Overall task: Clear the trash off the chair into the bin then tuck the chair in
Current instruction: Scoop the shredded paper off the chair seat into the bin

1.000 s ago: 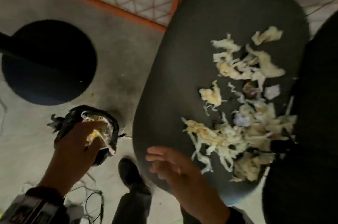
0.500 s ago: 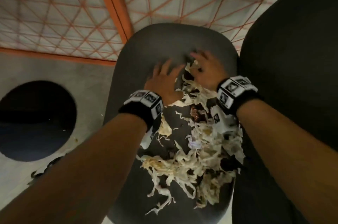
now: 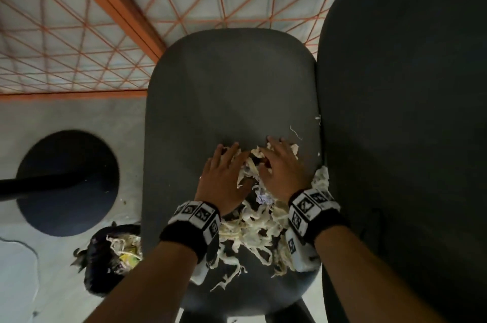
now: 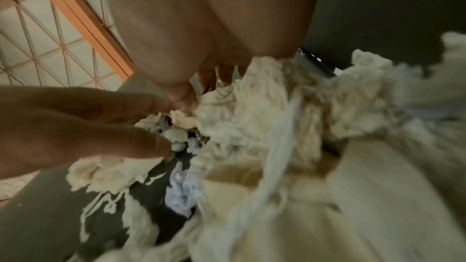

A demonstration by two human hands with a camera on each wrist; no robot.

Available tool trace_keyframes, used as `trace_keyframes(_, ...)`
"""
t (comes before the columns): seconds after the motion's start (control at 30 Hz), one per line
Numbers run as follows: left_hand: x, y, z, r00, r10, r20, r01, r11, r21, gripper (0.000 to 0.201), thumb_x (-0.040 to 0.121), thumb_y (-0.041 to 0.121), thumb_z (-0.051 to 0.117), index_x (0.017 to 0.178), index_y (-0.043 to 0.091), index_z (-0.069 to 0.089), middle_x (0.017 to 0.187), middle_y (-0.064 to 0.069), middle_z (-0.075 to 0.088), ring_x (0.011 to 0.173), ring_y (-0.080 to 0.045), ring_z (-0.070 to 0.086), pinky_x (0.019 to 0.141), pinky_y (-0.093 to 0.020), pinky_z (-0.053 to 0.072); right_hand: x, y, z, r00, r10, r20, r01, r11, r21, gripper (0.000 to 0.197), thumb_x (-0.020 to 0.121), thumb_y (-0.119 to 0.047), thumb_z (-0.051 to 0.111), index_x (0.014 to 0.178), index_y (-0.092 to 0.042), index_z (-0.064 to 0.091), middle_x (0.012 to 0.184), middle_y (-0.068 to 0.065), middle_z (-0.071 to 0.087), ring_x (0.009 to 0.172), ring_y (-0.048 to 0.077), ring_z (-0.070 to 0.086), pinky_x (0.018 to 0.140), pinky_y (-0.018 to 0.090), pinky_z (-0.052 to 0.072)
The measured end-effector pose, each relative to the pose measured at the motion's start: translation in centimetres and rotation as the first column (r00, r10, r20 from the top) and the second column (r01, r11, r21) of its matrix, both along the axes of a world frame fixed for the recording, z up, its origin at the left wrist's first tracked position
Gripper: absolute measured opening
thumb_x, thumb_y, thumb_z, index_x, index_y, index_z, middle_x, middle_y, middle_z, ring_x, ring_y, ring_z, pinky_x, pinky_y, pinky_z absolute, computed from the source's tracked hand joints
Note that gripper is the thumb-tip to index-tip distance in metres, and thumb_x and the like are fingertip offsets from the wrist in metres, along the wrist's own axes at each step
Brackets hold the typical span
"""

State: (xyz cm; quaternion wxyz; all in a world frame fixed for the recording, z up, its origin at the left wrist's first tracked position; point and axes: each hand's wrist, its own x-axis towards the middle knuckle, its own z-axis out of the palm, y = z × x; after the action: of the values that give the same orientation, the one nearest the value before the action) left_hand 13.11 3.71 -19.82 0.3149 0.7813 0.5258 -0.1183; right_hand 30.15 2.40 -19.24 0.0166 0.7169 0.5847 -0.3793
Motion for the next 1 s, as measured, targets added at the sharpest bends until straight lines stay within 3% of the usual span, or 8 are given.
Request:
trace_keyframes(0.07, -0.3, -0.8, 0.3, 1.0, 0.015, 0.026, -0.014, 1.0, -0.02, 0.066, 0.094, 0.053, 0.048, 0.153, 0.031, 0.027, 0.165, 0.004, 0.015, 0.153, -0.028, 0.006, 0.121, -0.051, 0.023, -0.1, -1.3, 0.1, 1.0, -0.01, 0.02, 0.01, 1.0, -0.013, 0.047, 0.097, -0.034, 0.044, 0.144, -0.029, 0.042, 0.162, -0.007, 0.016, 0.151, 0.019, 0.007, 0.12, 0.053, 0.015)
trace_keyframes(0.27, -1.0, -3.6, 1.6, 1.0, -0.029, -0.011, 0.027, 0.988, -0.15, 0.07, 0.093, 0.051, 0.049, 0.154, 0.033, 0.02, 0.166, 0.004, 0.006, 0.153, -0.029, -0.002, 0.12, -0.054, 0.019, -0.7, -4.2, 1.3, 0.996, -0.059, 0.061, 0.062, 0.997, -0.036, 0.048, 0.092, -0.032, 0.05, 0.139, -0.03, 0.046, 0.158, -0.006, 0.027, 0.146, 0.021, 0.02, 0.115, 0.053, 0.025)
trace_keyframes(0.4, -2.0, -3.4, 3.6, 0.994, 0.046, -0.097, -0.067, 0.973, -0.222, 0.092, 0.084, 0.061, 0.057, 0.153, 0.047, -0.002, 0.165, 0.01, -0.012, 0.151, -0.036, -0.013, 0.117, -0.065, 0.013, -0.1, -4.8, 2.7, 0.989, -0.087, 0.119, 0.096, 0.992, -0.08, 0.056, 0.09, -0.041, 0.05, 0.144, -0.042, 0.033, 0.16, -0.005, 0.022, 0.148, 0.025, 0.014, 0.114, 0.061, 0.016)
trace_keyframes(0.47, -3.1, -4.3, 4.6, 0.987, 0.101, -0.125, -0.134, 0.946, -0.295, 0.108, 0.075, 0.064, 0.067, 0.15, 0.051, -0.009, 0.164, 0.011, -0.018, 0.15, -0.039, -0.013, 0.114, -0.067, 0.016, 0.4, -5.1, 3.3, 0.987, -0.114, 0.111, 0.129, 0.983, -0.133, 0.062, 0.09, -0.048, 0.05, 0.146, -0.044, 0.026, 0.162, -0.004, 0.015, 0.15, 0.026, 0.007, 0.115, 0.063, 0.011)
trace_keyframes(0.53, -4.2, -6.2, 5.4, 0.98, 0.137, -0.147, -0.18, 0.924, -0.337, 0.12, 0.068, 0.061, 0.077, 0.148, 0.053, -0.012, 0.163, 0.01, -0.015, 0.149, -0.042, 0.001, 0.111, -0.062, 0.029, 0.8, -5.6, 4.0, 0.985, -0.125, 0.12, 0.142, 0.979, -0.144, 0.068, 0.086, -0.052, 0.053, 0.147, -0.044, 0.024, 0.162, -0.002, 0.011, 0.15, 0.028, 0.003, 0.116, 0.063, 0.01)
trace_keyframes(0.63, -5.1, -9.4, 5.7, 0.968, 0.208, -0.142, -0.246, 0.904, -0.348, 0.122, 0.065, 0.051, 0.084, 0.148, 0.052, -0.005, 0.158, 0.005, 0.004, 0.138, -0.038, 0.027, 0.097, -0.05, 0.046, 1.1, -6.1, 5.2, 0.972, -0.151, 0.181, 0.165, 0.984, -0.069, 0.071, 0.083, -0.053, 0.057, 0.146, -0.039, 0.028, 0.159, 0.001, 0.017, 0.148, 0.033, 0.009, 0.116, 0.06, 0.018)
trace_keyframes(0.8, -3.3, -11.1, 3.2, 0.937, 0.35, -0.007, -0.332, 0.882, -0.334, 0.109, 0.07, 0.021, 0.084, 0.148, 0.044, 0.012, 0.142, 0.002, 0.02, 0.12, -0.032, 0.051, 0.098, -0.044, 0.052, 0.7, -7.3, 5.8, 0.903, -0.396, 0.168, 0.424, 0.884, -0.198, 0.069, 0.084, -0.055, 0.057, 0.145, -0.036, 0.029, 0.157, 0.004, 0.016, 0.139, 0.037, 0.023, 0.11, 0.052, 0.033)
trace_keyframes(1.0, 1.0, -6.9, 2.9, 0.961, 0.271, 0.059, -0.235, 0.909, -0.345, 0.075, 0.081, 0.0, 0.066, 0.143, 0.028, 0.035, 0.139, -0.007, 0.031, 0.111, -0.031, 0.06, 0.09, -0.036, 0.05, -2.4, -9.6, 4.1, 0.753, -0.658, 0.009, 0.628, 0.716, -0.306, 0.078, 0.083, -0.045, 0.061, 0.149, -0.04, 0.018, 0.159, 0.003, 0.015, 0.144, 0.034, 0.023, 0.115, 0.052, 0.027)
